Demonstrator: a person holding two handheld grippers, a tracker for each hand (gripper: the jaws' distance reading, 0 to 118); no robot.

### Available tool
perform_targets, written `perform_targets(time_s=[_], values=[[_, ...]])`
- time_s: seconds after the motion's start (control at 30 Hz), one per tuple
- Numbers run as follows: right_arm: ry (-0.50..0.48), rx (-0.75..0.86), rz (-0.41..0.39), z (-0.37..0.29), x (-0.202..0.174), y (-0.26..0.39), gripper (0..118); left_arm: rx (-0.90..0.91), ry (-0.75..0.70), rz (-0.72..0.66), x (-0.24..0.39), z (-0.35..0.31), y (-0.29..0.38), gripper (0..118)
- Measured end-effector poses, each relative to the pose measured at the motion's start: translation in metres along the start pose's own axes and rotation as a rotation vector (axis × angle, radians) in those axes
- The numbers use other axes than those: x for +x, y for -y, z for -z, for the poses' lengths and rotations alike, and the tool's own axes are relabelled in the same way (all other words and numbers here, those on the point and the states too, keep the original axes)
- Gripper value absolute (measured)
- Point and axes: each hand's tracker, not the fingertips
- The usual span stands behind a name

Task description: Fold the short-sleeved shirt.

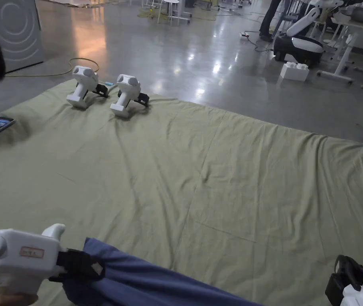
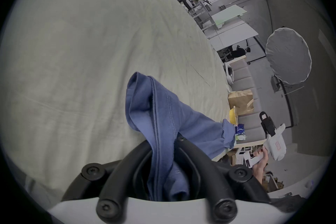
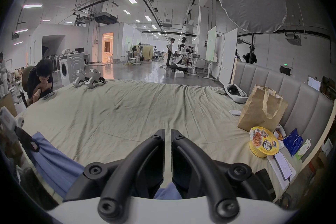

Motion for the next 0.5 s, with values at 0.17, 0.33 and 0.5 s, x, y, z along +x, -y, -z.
perform_targets(time_s=[0.17, 0.33, 0.5], values=[[-0.008, 0.009, -0.002, -0.001, 0.002, 0.0, 9, 0.046, -0.156, 0.038, 0.01, -0.048, -0.008, 12], [-0.022, 0.015, 0.006, -0.002, 0.001, 0.0, 9, 0.062, -0.281, 0.075, 0.019, -0.071, -0.009, 12], [-0.04, 0.005, 0.024, 0.0, 0.002, 0.005, 9, 0.052, -0.235, 0.098, 0.062, -0.06, 0.003, 12]])
